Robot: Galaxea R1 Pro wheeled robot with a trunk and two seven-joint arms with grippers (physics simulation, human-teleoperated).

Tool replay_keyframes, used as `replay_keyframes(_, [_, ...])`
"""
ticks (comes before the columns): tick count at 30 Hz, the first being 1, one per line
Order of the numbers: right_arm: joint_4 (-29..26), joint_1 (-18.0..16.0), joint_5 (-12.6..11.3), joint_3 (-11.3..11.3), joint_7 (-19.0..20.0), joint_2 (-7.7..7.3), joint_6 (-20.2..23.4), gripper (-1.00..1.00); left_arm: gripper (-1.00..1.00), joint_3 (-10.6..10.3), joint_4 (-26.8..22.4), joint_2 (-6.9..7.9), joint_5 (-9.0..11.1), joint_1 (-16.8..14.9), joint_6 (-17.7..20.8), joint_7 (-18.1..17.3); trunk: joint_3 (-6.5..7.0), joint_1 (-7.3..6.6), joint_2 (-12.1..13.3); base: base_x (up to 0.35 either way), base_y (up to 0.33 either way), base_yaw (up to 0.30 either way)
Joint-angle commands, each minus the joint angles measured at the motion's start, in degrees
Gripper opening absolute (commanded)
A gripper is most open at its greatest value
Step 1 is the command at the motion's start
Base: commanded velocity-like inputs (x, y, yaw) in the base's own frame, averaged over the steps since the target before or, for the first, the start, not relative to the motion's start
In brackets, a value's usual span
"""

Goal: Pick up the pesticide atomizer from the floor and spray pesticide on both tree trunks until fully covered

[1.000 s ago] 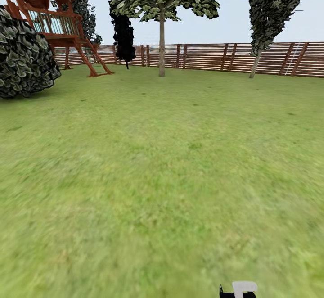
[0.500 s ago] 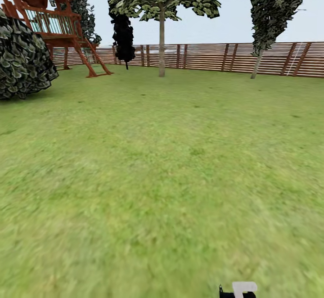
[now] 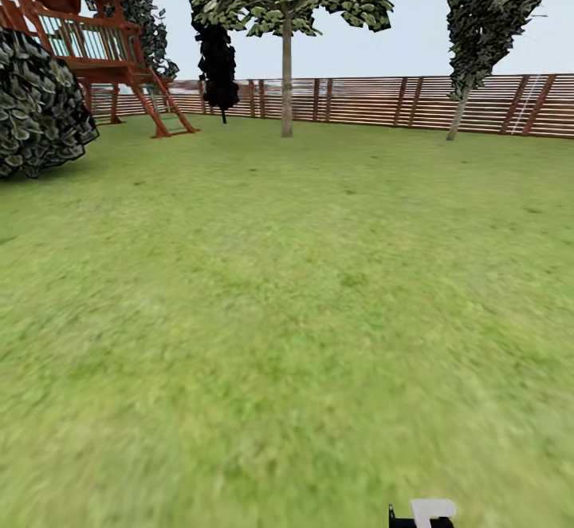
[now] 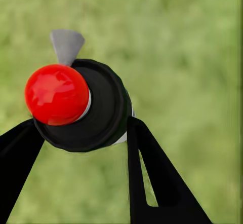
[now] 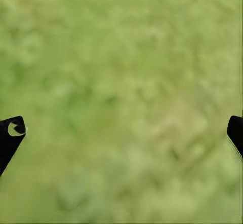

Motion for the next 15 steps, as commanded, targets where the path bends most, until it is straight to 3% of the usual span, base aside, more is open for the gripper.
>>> replay_keyframes(1, [0.03, -0.03, -0.59, 0.52, -0.07, 0.0, -0.18, 1.0, -1.0, 0.42, 0.25, 0.1, 0.2, -0.09, -0.29, -0.39, -0.05, 0.03, -0.02, 0.339, 0.0, 0.0])
replay_keyframes(15, [0.03, -0.03, -0.59, 0.53, -0.07, 0.0, -0.18, 1.0, -1.0, 0.46, 0.19, 0.49, 0.25, -0.1, -0.35, -0.39, -0.05, 0.03, -0.02, 0.339, 0.0, 0.0])
